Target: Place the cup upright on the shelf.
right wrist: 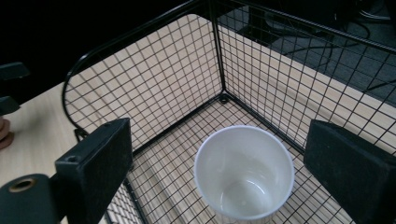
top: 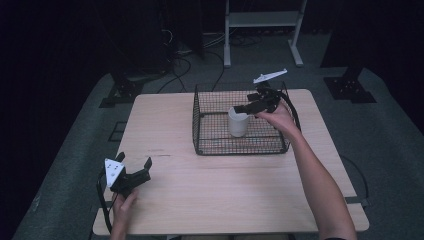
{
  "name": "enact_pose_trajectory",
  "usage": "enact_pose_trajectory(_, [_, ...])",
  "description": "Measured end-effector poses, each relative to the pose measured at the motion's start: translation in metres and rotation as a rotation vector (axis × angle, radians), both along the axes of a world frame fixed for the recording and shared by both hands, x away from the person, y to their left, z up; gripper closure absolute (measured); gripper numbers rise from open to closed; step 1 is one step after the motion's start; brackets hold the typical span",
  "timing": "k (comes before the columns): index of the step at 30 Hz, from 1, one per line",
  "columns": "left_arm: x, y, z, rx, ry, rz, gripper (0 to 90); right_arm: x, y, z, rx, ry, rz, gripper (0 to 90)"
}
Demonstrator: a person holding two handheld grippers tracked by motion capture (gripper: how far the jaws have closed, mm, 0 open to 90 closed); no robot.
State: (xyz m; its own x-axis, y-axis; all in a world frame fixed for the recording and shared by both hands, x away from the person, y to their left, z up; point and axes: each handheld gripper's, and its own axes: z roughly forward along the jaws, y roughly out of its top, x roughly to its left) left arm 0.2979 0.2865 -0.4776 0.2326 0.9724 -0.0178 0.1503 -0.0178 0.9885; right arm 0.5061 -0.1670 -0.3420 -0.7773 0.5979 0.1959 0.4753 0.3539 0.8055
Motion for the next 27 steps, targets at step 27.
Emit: enact_pose_trajectory(27, [0.000,0.000,0.000,0.004,0.001,-0.001,0.0,-0.051,-0.041,0.003,0.041,-0.021,0.060,7.3])
